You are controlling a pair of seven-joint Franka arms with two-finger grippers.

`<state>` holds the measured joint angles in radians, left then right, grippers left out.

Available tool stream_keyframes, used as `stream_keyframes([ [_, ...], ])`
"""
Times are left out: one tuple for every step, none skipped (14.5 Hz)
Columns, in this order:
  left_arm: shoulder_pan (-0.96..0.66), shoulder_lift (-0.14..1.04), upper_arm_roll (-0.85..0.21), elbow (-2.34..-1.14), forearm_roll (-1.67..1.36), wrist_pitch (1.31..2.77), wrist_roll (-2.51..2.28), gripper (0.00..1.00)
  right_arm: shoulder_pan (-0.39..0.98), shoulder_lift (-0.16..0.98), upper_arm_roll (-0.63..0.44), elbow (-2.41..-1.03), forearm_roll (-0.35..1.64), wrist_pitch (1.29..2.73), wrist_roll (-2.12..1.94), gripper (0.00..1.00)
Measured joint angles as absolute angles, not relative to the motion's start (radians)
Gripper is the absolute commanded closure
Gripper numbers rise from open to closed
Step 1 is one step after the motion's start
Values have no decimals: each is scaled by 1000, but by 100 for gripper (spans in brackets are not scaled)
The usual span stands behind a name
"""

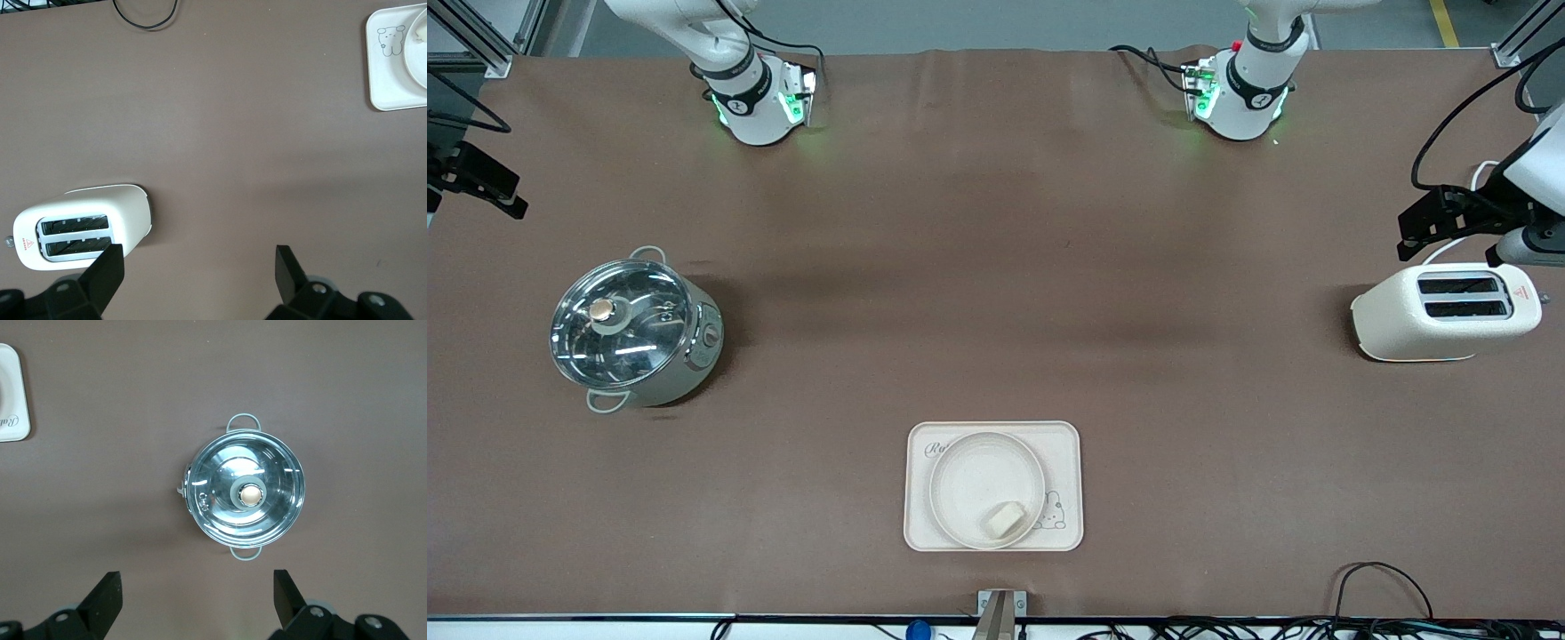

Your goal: Place bun in plate and plate on tray

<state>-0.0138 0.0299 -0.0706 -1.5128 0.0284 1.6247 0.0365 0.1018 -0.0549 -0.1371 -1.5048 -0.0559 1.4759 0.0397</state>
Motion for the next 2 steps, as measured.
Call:
stream_keyframes([
  [-14, 30, -71, -1513, 28, 1625, 36, 0, 95, -55, -140, -1503, -57, 1479, 40, 0],
  [-14, 30, -70, -1513, 28, 1625, 36, 0, 78, -55, -142, -1502, -57, 1485, 35, 0],
])
